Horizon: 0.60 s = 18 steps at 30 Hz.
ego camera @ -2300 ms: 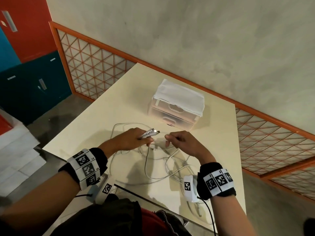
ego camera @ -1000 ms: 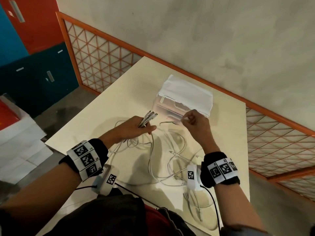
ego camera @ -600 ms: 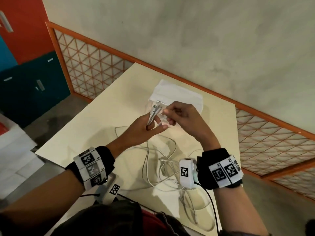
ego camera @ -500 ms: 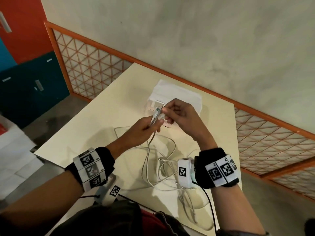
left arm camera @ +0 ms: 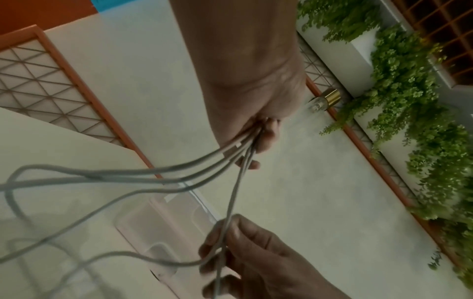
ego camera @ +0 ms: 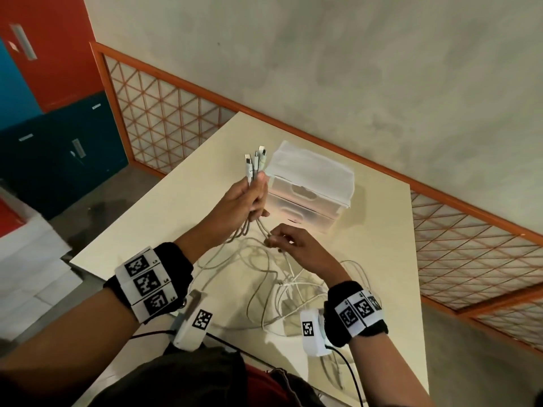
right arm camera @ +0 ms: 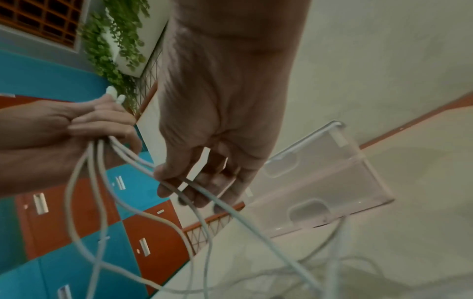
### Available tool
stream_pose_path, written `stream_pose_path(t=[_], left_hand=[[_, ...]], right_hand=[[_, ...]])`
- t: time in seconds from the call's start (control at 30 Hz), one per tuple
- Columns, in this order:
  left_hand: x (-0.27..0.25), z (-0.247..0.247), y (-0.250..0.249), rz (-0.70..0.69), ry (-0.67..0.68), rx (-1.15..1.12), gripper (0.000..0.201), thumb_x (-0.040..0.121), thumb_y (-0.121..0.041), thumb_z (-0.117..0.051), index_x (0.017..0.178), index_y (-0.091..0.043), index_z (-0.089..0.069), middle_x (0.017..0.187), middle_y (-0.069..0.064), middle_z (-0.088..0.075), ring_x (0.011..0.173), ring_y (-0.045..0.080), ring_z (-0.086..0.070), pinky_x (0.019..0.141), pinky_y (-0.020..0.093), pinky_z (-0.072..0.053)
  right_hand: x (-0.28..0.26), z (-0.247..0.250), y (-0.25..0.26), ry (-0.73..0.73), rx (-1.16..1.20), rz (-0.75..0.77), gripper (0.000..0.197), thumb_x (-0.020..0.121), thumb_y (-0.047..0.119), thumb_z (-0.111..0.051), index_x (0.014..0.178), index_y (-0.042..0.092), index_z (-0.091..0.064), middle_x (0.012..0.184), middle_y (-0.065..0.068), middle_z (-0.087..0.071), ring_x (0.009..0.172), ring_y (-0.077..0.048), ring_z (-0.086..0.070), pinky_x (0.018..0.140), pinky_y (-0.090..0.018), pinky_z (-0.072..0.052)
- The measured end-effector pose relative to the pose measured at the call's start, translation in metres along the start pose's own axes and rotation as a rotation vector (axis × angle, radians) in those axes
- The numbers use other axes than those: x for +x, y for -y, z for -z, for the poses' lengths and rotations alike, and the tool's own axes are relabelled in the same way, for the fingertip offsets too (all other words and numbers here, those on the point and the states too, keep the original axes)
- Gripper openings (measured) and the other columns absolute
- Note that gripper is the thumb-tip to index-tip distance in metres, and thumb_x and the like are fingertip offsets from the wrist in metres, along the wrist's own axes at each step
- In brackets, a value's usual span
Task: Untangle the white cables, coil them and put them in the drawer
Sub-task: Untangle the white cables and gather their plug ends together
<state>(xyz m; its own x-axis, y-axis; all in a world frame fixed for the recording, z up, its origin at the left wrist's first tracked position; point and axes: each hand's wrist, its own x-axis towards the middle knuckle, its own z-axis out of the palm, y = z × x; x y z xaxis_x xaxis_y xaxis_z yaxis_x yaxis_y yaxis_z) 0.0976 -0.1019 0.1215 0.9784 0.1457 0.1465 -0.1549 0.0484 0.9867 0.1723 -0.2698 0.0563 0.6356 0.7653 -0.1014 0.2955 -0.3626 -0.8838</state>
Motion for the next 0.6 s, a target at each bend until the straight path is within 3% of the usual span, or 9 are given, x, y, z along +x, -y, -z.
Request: stream_pose_path(t=[0.07, 0.1, 0.17, 0.27, 0.33, 0.43, 0.5, 0.6], left_hand=[[-0.002, 0.003, -0.001, -0.020, -0.051, -0.037, 0.035, 0.101, -0.035, -0.026, 0.069, -0.019, -0.032, 0.056, -0.005, -0.022, 0.046, 0.010, -0.021, 0.061, 0.026, -0.052], [-0.002, 0.004, 0.001, -0.024, -0.072, -0.047, 0.035, 0.101, -0.035, -0.028, 0.069, -0.020, -0.032, 0.058, -0.002, -0.021, 0.047, 0.010, -0.020, 0.056, 0.026, -0.049], [-0.003, 0.002, 0.002, -0.022, -0.117, -0.052, 0.036, 0.101, -0.035, -0.030, 0.068, -0.021, -0.030, 0.060, -0.001, -0.021, 0.048, 0.010, -0.021, 0.047, 0.022, -0.036], [-0.001, 0.005, 0.002, -0.045, -0.172, -0.077, 0.036, 0.101, -0.033, -0.030, 0.067, -0.022, -0.032, 0.057, -0.004, -0.023, 0.047, 0.009, -0.018, 0.043, 0.022, -0.018], [0.002, 0.014, -0.004, -0.104, -0.213, -0.066, 0.037, 0.102, -0.031, -0.029, 0.066, -0.022, -0.033, 0.053, -0.009, -0.025, 0.044, 0.007, -0.019, 0.040, 0.019, -0.019], [0.006, 0.033, -0.013, -0.190, -0.297, -0.039, 0.038, 0.102, -0.032, -0.029, 0.065, -0.024, -0.030, 0.050, -0.011, -0.025, 0.043, 0.006, -0.019, 0.040, 0.027, -0.015], [0.006, 0.039, -0.008, -0.193, -0.326, -0.009, 0.037, 0.102, -0.032, -0.030, 0.066, -0.024, -0.030, 0.051, -0.012, -0.024, 0.043, 0.006, -0.019, 0.040, 0.028, -0.014], [0.001, 0.030, 0.006, -0.119, -0.288, 0.130, 0.034, 0.098, -0.037, -0.041, 0.066, -0.026, -0.038, 0.053, -0.010, -0.027, 0.040, 0.005, -0.024, 0.039, 0.020, -0.021]], right_hand=[[-0.006, 0.006, -0.008, -0.057, -0.025, -0.005, 0.015, 0.094, 0.022, -0.057, 0.082, 0.027, -0.064, 0.088, -0.003, -0.056, 0.070, -0.013, -0.058, 0.071, -0.022, -0.050], [-0.009, 0.008, -0.009, -0.052, -0.005, -0.017, 0.012, 0.094, 0.022, -0.058, 0.083, 0.024, -0.063, 0.084, -0.002, -0.055, 0.066, -0.015, -0.055, 0.067, -0.022, -0.049], [-0.014, 0.014, -0.006, 0.000, 0.057, -0.051, 0.010, 0.094, 0.020, -0.058, 0.090, 0.010, -0.059, 0.073, -0.002, -0.055, 0.058, -0.015, -0.049, 0.056, -0.020, -0.044], [-0.020, 0.021, -0.002, 0.032, 0.050, -0.108, 0.026, 0.096, 0.026, -0.053, 0.090, 0.001, -0.055, 0.059, -0.002, -0.050, 0.046, -0.009, -0.039, 0.048, -0.018, -0.033], [-0.027, 0.028, -0.011, 0.020, -0.013, -0.131, 0.036, 0.097, 0.035, -0.049, 0.078, 0.005, -0.057, 0.054, 0.003, -0.044, 0.047, -0.008, -0.037, 0.051, -0.020, -0.032], [-0.042, 0.040, -0.036, -0.015, -0.079, -0.211, 0.041, 0.096, 0.040, -0.048, 0.068, 0.011, -0.057, 0.057, 0.002, -0.044, 0.056, -0.011, -0.043, 0.062, -0.024, -0.037], [-0.050, 0.047, -0.053, -0.025, -0.090, -0.245, 0.036, 0.097, 0.035, -0.048, 0.071, 0.013, -0.060, 0.060, 0.000, -0.049, 0.061, -0.012, -0.049, 0.069, -0.026, -0.039], [-0.048, 0.051, -0.056, 0.002, -0.104, -0.266, 0.028, 0.099, 0.017, -0.045, 0.078, 0.014, -0.063, 0.063, 0.000, -0.054, 0.061, -0.013, -0.052, 0.069, -0.027, -0.041]])
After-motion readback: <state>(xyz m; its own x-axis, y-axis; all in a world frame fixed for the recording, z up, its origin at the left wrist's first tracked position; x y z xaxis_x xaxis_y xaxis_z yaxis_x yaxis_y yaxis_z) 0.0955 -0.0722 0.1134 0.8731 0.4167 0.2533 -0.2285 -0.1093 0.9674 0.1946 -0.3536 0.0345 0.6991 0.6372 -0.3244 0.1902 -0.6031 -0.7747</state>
